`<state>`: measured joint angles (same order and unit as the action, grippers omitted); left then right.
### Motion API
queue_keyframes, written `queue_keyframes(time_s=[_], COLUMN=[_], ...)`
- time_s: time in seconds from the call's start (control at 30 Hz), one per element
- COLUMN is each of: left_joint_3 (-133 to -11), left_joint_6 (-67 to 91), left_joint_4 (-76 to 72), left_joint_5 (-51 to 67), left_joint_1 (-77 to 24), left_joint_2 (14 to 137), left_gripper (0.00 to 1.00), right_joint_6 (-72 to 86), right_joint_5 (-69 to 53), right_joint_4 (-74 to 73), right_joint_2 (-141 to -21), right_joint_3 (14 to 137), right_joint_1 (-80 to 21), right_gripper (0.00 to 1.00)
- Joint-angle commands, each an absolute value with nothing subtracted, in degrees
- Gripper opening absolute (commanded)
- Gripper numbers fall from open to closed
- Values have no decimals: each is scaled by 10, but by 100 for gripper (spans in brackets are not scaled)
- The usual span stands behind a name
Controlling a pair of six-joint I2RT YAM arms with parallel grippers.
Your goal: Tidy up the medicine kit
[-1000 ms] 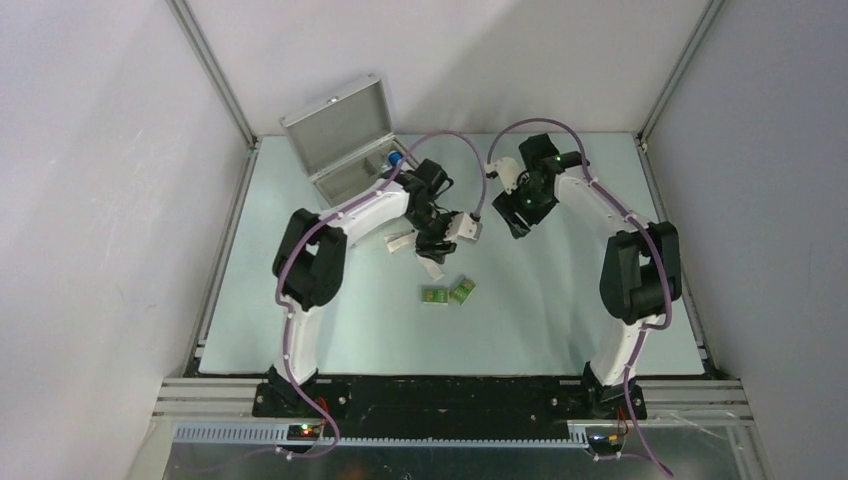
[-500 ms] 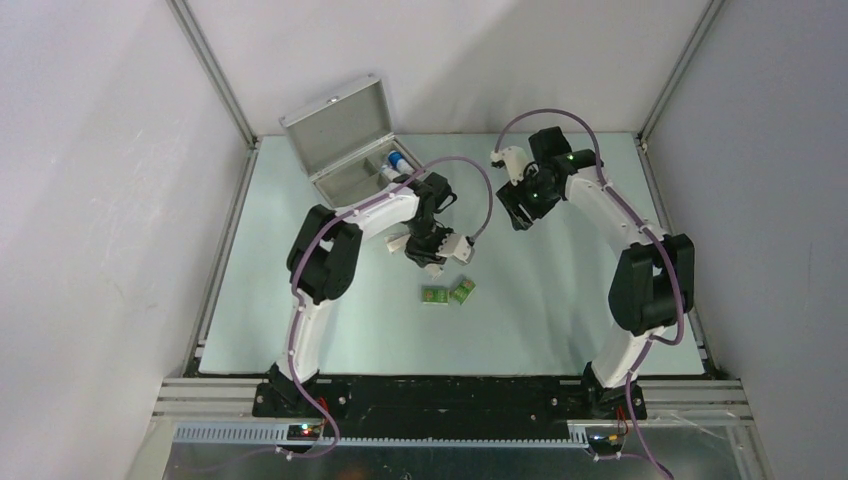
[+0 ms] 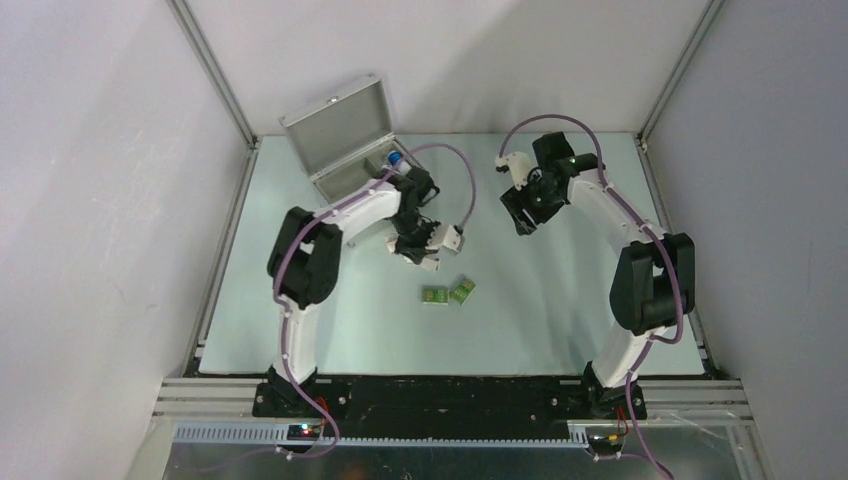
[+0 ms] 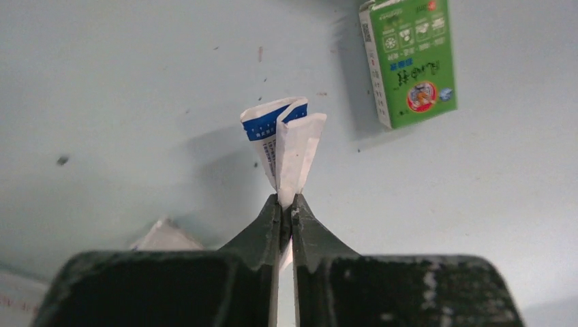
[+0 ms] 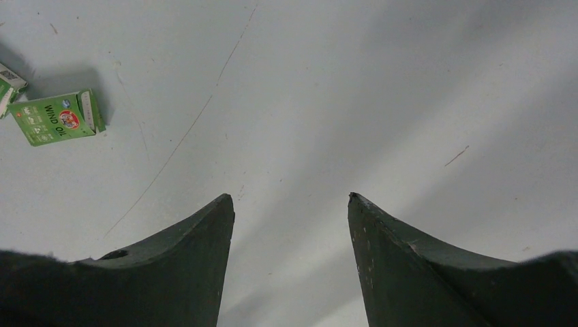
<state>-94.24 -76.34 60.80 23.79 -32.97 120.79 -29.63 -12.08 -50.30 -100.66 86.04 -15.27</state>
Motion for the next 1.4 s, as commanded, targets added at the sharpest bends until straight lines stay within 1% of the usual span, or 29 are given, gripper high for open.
queue_keyframes(time_s=[0.0,0.1,0.2,0.33,0.4,0.43,0.47,0.57,0.77,0.8,0.9,0.97,1.03,1.23,1.33,1.37], left_joint_3=[-944,-954,-963,-959,-947,-943,-942,-969,-1042,-1052,-1066,-1072,-1072,-1056,-1040,-1033], left_joint_6=[-677,-615,-539,-437,-374,-338,-323,-291,-293,-294,-293,-290,-291,-285,-279,-280], left_joint_4=[609,608,599,534,470,449,414,381,378,378,378,377,377,376,377,378], left_joint_5=[344,406,408,334,221,192,139,81,10,4,3,2,3,21,81,125], left_joint_1=[-276,-220,-180,-135,-121,-114,-108,-97,-91,-91,-91,-92,-91,-94,-100,-104], left_joint_2=[1097,1058,1033,1004,996,996,997,1030,1109,1124,1144,1146,1139,1093,1067,1055], left_gripper=[2,2,1,0,0,0,0,0,0,2,24,30,34,38,38,39], right_joint_6=[-300,-301,-306,-310,-313,-314,-318,-322,-334,-336,-341,-344,-346,-349,-348,-348], right_joint_5=[-134,-135,-130,-122,-120,-118,-116,-112,-95,-95,-89,-86,-84,-83,-86,-87], right_joint_4=[-493,-487,-482,-481,-482,-482,-482,-485,-485,-485,-488,-489,-489,-489,-489,-489], right_joint_2=[-996,-1019,-1043,-1072,-1078,-1079,-1079,-1072,-1054,-1051,-1046,-1044,-1044,-1048,-1050,-1051], right_joint_3=[874,885,905,946,953,955,954,945,905,902,892,889,888,891,892,893], right_joint_1=[-144,-143,-146,-150,-156,-158,-163,-174,-185,-185,-185,-185,-185,-190,-192,-192], right_gripper=[66,66,66,66,66,66,66,66,66,66,66,67,67,67,67,67])
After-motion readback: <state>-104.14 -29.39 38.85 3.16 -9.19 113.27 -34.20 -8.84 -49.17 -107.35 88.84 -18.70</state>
